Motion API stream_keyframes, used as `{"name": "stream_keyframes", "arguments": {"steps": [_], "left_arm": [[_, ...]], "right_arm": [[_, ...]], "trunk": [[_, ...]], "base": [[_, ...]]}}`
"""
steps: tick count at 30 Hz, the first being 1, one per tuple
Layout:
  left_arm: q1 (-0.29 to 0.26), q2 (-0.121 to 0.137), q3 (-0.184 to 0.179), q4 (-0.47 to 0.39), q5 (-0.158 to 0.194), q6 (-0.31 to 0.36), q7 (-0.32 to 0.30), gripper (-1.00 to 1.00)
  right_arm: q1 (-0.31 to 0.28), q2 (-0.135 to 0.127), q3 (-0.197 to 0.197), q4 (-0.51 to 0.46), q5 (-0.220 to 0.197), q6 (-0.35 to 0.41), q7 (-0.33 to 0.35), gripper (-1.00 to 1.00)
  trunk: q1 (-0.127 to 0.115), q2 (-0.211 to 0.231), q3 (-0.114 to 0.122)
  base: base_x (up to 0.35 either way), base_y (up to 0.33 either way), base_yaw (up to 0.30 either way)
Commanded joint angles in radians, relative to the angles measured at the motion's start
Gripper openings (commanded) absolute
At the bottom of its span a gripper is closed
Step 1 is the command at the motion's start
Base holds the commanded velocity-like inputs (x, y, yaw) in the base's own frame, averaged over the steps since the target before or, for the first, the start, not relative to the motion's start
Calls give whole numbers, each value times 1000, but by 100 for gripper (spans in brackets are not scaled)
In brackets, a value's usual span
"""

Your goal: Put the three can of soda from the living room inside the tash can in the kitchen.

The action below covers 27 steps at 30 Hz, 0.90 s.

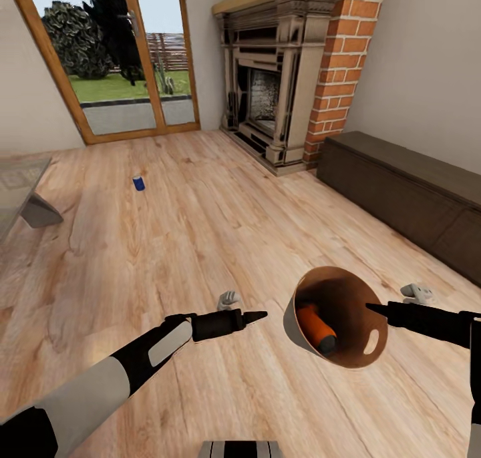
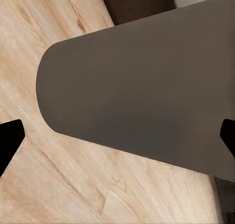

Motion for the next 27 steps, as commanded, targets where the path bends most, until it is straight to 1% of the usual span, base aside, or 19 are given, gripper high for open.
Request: {"name": "stream_keyframes", "arguments": {"steps": [1,27], "left_arm": [[0,0,0,0,0,0,0,100],[0,-1,1,9,0,0,2,100]], "right_arm": [[0,0,0,0,-12,10,3,-100],[0,0,0,0,-12,10,3,-100]], "trunk": [[0,0,2],[0,0,40]], "base": [[337,0,172],[338,0,173]]}}
